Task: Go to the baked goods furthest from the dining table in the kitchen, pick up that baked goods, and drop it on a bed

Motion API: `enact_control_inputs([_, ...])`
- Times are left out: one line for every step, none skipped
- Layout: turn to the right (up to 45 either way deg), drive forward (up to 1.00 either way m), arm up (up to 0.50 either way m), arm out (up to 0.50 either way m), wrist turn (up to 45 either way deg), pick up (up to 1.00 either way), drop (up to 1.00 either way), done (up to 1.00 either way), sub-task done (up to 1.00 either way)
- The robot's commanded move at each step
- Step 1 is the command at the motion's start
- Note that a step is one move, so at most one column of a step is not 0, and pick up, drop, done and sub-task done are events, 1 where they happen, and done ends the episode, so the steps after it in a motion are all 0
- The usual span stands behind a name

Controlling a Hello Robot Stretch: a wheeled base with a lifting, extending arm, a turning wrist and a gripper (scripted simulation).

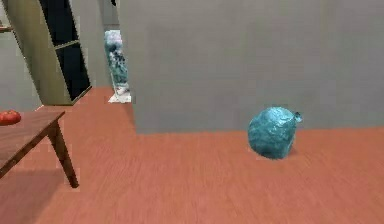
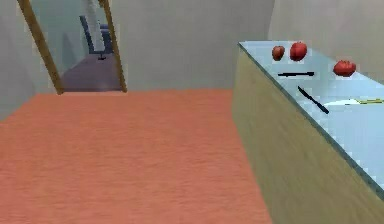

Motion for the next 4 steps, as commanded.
enact_control_inputs([45.0,0.00,0.00,0.00,0.0,0.00,0.00,0.00,0.00])
enact_control_inputs([45.0,0.00,0.00,0.00,0.0,0.00,0.00,0.00,0.00])
enact_control_inputs([45.0,0.00,0.00,0.00,0.0,0.00,0.00,0.00,0.00])
enact_control_inputs([42.0,0.00,0.00,0.00,0.0,0.00,0.00,0.00,0.00])
